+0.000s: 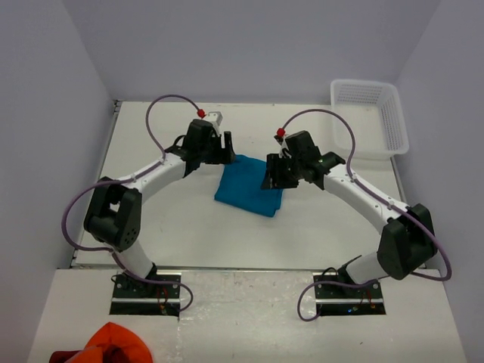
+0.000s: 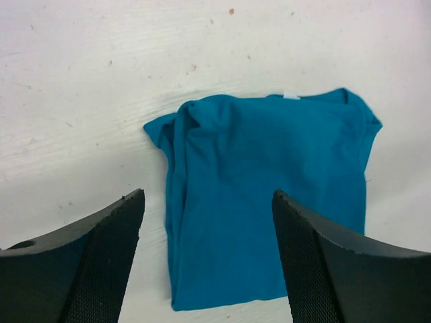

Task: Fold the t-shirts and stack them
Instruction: Smooth out wrinkles on the folded tshirt

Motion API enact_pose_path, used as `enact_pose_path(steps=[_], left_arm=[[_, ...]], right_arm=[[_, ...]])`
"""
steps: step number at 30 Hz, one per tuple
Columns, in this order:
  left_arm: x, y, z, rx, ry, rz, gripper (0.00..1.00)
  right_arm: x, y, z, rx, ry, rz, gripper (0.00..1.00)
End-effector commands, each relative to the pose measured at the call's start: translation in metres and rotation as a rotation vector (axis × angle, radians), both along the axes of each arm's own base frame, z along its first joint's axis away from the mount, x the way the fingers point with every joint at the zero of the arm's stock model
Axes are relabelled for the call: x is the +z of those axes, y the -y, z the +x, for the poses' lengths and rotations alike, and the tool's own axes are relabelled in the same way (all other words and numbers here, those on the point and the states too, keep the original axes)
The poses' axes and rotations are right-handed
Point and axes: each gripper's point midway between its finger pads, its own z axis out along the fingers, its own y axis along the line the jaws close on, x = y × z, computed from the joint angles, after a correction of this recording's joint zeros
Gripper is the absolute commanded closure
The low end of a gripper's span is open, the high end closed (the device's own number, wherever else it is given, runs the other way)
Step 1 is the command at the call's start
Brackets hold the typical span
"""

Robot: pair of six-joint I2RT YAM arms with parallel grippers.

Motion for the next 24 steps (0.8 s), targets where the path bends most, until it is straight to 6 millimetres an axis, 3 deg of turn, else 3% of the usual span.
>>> enact_pose_path(steps=[1, 5, 7, 11, 14, 19, 24], left_arm=[[-0.018, -0.013, -0.013, -0.109, -0.085, 0.092, 0.23], [-0.026, -0.038, -0.009, -0.136, -0.123, 0.070, 0.25], [-0.031, -0.048, -0.005, -0.135, -0.146, 0.044, 0.33], [-0.044, -0.037, -0.005, -0.227, -0.204, -0.001, 0.39], [-0.053, -0.029, -0.007, -0.296, -0.220, -0.024, 0.39], [-0.049, -0.010, -0.017, -0.415, -0.220, -0.140, 0.34], [-0.070, -0.012, -0.022, -0.424, -0.311, -0.145, 0.34]], right_arm=[[0.015, 0.003, -0.003, 0.008, 0.057, 0.016, 0.48], [0.019, 0.013, -0.010, 0.004, 0.085, 0.002, 0.48], [0.015, 0.016, -0.014, 0.004, 0.084, -0.007, 0.48], [0.012, 0.016, -0.018, 0.021, 0.075, -0.001, 0.48], [0.012, 0.016, -0.018, 0.024, 0.072, -0.005, 0.47], [0.015, 0.019, -0.020, 0.031, 0.089, -0.013, 0.47], [0.021, 0.020, -0.021, 0.030, 0.107, -0.004, 0.47]])
